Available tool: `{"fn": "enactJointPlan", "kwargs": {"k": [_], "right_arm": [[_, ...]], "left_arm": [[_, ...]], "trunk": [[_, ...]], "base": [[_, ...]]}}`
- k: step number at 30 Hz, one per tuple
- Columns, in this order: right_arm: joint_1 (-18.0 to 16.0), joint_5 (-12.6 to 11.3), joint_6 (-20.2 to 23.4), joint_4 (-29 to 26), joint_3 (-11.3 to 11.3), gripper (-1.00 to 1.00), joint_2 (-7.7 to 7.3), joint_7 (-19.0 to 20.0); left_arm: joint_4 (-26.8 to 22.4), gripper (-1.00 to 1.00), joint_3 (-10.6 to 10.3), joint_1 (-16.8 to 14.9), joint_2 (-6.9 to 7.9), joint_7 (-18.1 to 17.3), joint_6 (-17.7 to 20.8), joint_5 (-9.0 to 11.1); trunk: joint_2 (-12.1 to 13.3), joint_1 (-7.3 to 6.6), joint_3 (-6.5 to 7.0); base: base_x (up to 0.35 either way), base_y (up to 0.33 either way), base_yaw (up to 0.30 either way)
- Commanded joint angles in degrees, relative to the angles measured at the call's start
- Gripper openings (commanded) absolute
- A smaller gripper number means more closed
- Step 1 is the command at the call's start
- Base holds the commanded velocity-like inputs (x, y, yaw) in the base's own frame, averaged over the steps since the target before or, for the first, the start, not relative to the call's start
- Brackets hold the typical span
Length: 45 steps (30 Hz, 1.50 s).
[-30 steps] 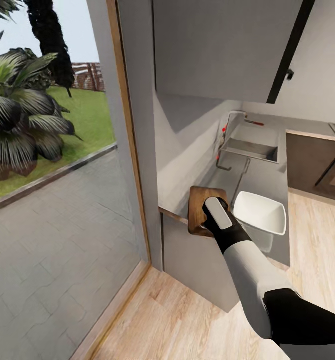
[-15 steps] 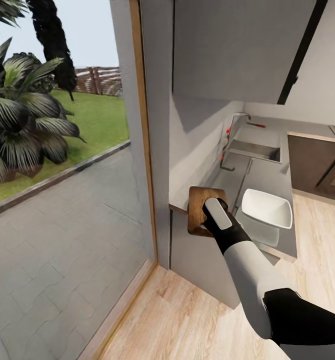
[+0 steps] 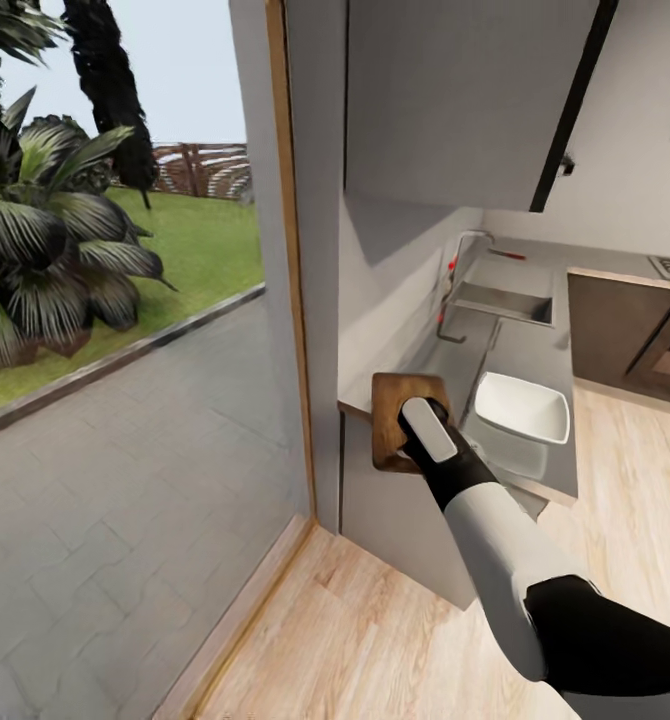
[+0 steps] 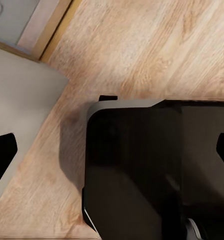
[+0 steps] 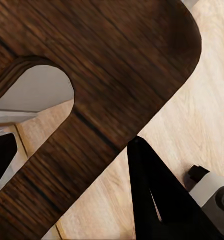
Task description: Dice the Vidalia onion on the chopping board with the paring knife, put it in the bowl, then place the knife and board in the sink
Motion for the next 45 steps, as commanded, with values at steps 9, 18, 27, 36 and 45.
{"fn": "enactJointPlan", "kwargs": {"k": [9, 18, 27, 36, 45], "right_arm": [[0.1, 0.0, 0.5, 0.0, 5.6, -1.00, 0.00, 1.9], [2.0, 0.7, 0.7, -0.2, 12.3, -1.00, 0.00, 8.6], [5.2, 1.6, 0.9, -0.4, 15.8, -1.00, 0.00, 11.7], [9.5, 1.6, 0.9, -0.4, 26.5, -1.00, -3.52, 27.0], [12.6, 1.5, -1.7, -0.4, 37.7, -1.00, -9.27, 40.0]], "left_arm": [[-0.1, 1.00, -0.3, 0.0, 0.05, 0.4, -0.1, 0.5], [-0.1, 1.00, -0.3, 0.0, 0.05, 0.5, -0.1, 0.5], [-0.1, 1.00, -0.3, 0.0, 0.05, 0.4, -0.1, 0.5], [0.0, 1.00, -0.3, 0.0, 0.05, 0.5, -0.1, 0.5], [0.0, 1.00, -0.3, 0.0, 0.05, 0.5, -0.1, 0.5]], "trunk": [[-0.1, 0.01, 0.23], [-0.1, 0.01, 0.24], [-0.1, 0.01, 0.24], [-0.1, 0.01, 0.24], [-0.1, 0.01, 0.24]], "base": [[-0.176, 0.000, 0.000], [-0.005, 0.000, 0.000], [0.000, 0.000, 0.000], [0.000, 0.000, 0.000], [0.000, 0.000, 0.000]]}}
